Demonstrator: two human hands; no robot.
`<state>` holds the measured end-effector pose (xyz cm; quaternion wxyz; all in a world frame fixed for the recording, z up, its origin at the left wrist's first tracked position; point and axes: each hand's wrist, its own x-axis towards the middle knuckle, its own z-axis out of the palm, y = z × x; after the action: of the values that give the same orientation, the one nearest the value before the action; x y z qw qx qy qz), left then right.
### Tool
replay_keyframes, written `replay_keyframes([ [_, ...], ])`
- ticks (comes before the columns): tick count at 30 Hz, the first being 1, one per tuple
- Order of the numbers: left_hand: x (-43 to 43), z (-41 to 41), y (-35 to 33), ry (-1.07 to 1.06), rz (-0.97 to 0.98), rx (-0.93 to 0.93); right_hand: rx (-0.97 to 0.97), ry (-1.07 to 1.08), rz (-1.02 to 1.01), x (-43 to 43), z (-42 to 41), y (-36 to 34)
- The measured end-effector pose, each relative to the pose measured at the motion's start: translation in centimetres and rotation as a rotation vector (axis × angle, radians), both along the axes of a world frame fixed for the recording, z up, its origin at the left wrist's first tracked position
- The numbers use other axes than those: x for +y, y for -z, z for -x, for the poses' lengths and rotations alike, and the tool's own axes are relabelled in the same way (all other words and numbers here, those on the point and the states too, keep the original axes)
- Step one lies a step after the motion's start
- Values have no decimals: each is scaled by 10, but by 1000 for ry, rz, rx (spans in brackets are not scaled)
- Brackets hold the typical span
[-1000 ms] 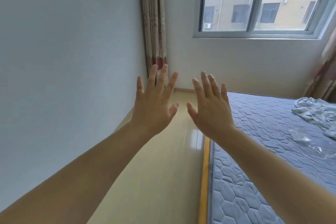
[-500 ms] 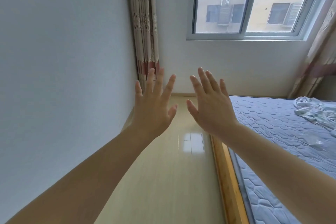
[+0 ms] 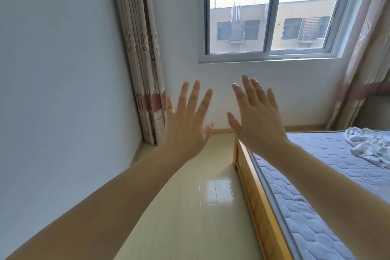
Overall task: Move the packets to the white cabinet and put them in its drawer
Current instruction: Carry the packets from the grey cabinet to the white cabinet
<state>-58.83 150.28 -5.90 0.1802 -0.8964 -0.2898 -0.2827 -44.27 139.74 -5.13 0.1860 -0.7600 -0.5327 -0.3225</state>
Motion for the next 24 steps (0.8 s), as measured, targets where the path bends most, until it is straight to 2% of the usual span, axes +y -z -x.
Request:
replay_keyframes([
  [5,120,-82,-13,16,-23,-33,19,26,-7,122,-76,-13],
  [14,367,-173,10,25,-47,-14,-2,30,-1,365,-170,21],
  [19,510,-253,-12,79,-41,-32,-20,102,-35,505,-234,-5],
  [24,626,-348,-22,180,-25,-36,-58,187,-41,602,-314,-18],
])
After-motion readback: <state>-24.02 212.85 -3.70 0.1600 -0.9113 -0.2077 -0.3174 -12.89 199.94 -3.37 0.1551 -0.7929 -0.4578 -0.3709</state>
